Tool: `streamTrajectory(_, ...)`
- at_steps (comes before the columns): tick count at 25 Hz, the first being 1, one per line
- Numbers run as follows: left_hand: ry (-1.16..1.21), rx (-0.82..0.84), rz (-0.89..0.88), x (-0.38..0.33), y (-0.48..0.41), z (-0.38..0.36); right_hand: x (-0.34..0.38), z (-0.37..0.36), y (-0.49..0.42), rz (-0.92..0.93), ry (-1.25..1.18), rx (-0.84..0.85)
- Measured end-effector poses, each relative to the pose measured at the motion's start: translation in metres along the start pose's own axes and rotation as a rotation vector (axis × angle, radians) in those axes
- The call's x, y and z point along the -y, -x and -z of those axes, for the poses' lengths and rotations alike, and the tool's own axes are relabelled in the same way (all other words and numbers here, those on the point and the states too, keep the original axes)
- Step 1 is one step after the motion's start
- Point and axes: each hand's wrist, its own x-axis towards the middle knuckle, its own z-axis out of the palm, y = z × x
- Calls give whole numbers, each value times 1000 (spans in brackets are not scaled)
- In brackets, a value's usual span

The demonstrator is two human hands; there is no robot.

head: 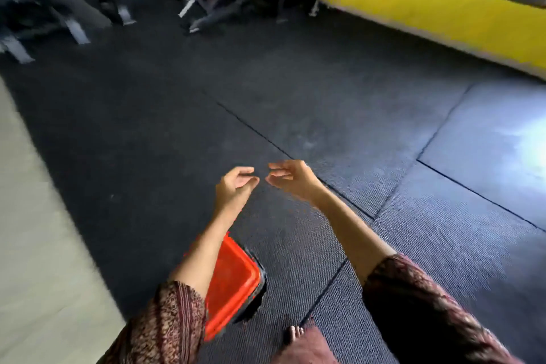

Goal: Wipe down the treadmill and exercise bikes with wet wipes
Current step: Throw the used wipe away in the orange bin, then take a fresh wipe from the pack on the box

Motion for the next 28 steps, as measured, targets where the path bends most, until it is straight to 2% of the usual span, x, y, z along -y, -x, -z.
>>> streamTrajectory(3, 20, 238, -133, -38, 6, -49, -11, 53, 62, -32, -58, -284)
streamTrajectory(7, 2, 587, -307, -86, 79, -142, -46, 113, 192, -145, -133, -668)
streamTrajectory(11, 1, 974, -447, -127, 214, -233, -68, 151, 373, -230, -207, -1072)
streamTrajectory(14, 18, 1280, -578, -146, 352, -281, -85, 155, 530, -325, -149, -1412)
streamTrajectory(18, 66, 1631, -670, -144, 548, -311, -92, 112, 727, -473, -80, -1761)
streamTrajectory(22, 128, 1989, -695, -119, 763, -285, -86, 18, 918, -712, 21, -2046)
streamTrajectory(25, 153, 2188, -730, -93, 879, -253, -68, -53, 1013, -886, 104, -2212)
streamTrajectory(28, 135, 2402, -763, -67, 969, -222, -57, -115, 1081, -992, 58, -2352)
